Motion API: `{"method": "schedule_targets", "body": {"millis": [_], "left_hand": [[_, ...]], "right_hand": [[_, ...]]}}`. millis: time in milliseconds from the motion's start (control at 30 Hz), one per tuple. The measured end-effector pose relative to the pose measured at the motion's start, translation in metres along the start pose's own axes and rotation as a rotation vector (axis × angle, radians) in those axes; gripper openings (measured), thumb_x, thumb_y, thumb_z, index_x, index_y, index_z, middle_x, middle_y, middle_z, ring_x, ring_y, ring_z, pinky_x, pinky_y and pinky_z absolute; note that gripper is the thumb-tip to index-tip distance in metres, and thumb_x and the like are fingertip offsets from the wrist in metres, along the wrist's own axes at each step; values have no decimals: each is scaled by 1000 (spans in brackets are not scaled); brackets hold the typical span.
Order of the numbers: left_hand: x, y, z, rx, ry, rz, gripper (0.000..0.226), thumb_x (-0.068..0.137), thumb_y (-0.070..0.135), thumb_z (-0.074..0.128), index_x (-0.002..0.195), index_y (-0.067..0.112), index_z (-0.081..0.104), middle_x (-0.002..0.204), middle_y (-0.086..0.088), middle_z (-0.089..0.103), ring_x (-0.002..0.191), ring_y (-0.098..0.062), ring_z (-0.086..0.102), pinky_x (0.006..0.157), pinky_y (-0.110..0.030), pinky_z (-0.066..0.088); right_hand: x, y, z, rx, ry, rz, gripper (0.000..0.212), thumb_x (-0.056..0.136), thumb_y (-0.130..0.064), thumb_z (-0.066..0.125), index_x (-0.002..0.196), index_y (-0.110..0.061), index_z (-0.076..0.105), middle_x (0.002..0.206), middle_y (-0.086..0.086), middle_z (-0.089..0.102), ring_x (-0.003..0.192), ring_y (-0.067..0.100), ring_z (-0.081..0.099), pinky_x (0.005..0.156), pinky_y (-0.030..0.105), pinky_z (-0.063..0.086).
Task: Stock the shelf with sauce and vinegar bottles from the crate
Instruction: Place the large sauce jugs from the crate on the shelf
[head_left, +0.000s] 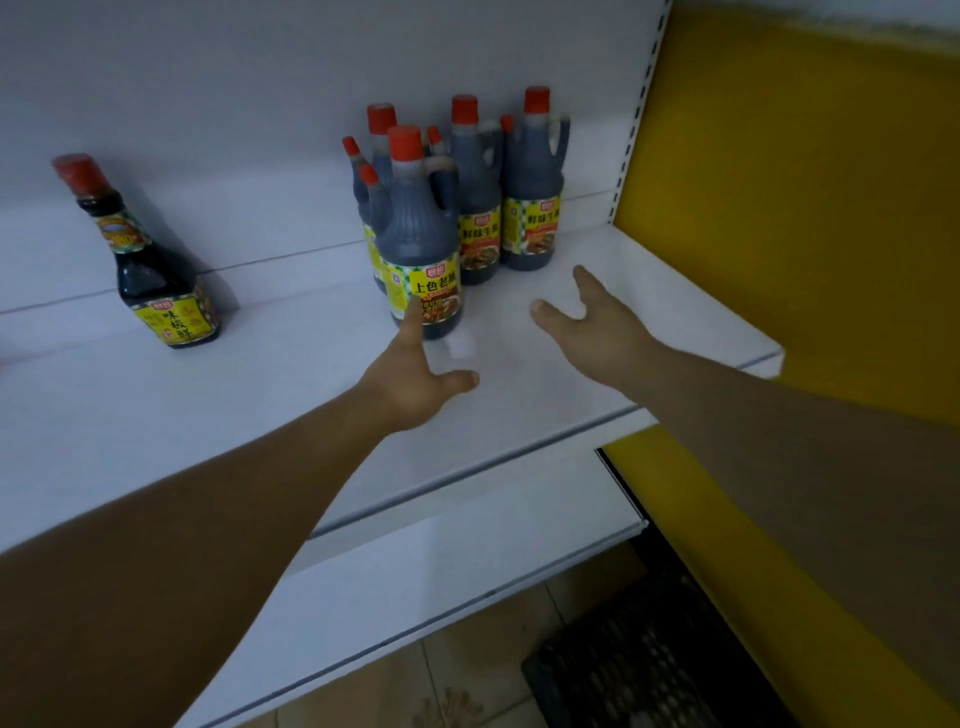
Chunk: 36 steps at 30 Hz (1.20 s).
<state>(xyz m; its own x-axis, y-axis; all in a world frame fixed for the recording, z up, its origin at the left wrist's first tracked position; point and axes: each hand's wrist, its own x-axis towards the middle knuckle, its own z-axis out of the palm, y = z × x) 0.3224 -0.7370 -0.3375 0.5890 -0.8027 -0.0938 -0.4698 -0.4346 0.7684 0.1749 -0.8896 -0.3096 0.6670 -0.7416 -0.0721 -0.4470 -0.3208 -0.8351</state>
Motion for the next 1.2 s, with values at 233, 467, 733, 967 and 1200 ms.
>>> {"method": "schedule_targets", "body": {"millis": [233, 467, 733, 967, 1200], "left_hand": [[-76, 54, 53, 179, -300, 229, 95, 82, 46, 66, 151, 26, 4, 158, 4, 10, 142, -14, 16, 100, -16, 12], [-136, 40, 179, 162, -669, 241, 93, 84, 40, 66, 150, 24, 2, 155, 9, 4, 139, -5, 11, 104, -11, 4], [-198, -15, 302, 236, -943, 94, 88, 80, 25, 74, 149, 20, 19, 149, 1, 29, 134, -13, 30, 110, -23, 25], [-214, -50, 388, 484, -1028, 7, 91, 78, 28, 75, 149, 16, 20, 150, -6, 29, 136, -25, 31, 110, -40, 31], [-206, -109, 458, 735, -1122, 101, 94, 78, 38, 72, 150, 15, 16, 157, -9, 14, 145, -27, 8, 115, -44, 17]], "right_hand": [[-131, 52, -56, -54, 98, 233, 82, 92, -50, 55, 155, -18, 13, 159, 2, 21, 131, 21, 43, 100, 28, 40], [-243, 164, -78, -111, 94, 503, 77, 95, -50, 50, 154, -20, 12, 160, 1, 16, 144, 28, 23, 112, 36, 24], [-345, 297, -61, 39, -63, 788, 79, 97, -49, 47, 155, -20, 1, 163, -1, 8, 146, 25, 20, 115, 41, 26], [-385, 379, -36, 178, -158, 907, 79, 97, -46, 51, 155, -29, 0, 159, 4, 24, 92, 17, 57, 67, 24, 42], [-384, 443, 31, 190, -155, 919, 85, 90, -45, 62, 154, -26, 9, 155, 5, 30, 130, 30, 44, 96, 36, 45]]}}
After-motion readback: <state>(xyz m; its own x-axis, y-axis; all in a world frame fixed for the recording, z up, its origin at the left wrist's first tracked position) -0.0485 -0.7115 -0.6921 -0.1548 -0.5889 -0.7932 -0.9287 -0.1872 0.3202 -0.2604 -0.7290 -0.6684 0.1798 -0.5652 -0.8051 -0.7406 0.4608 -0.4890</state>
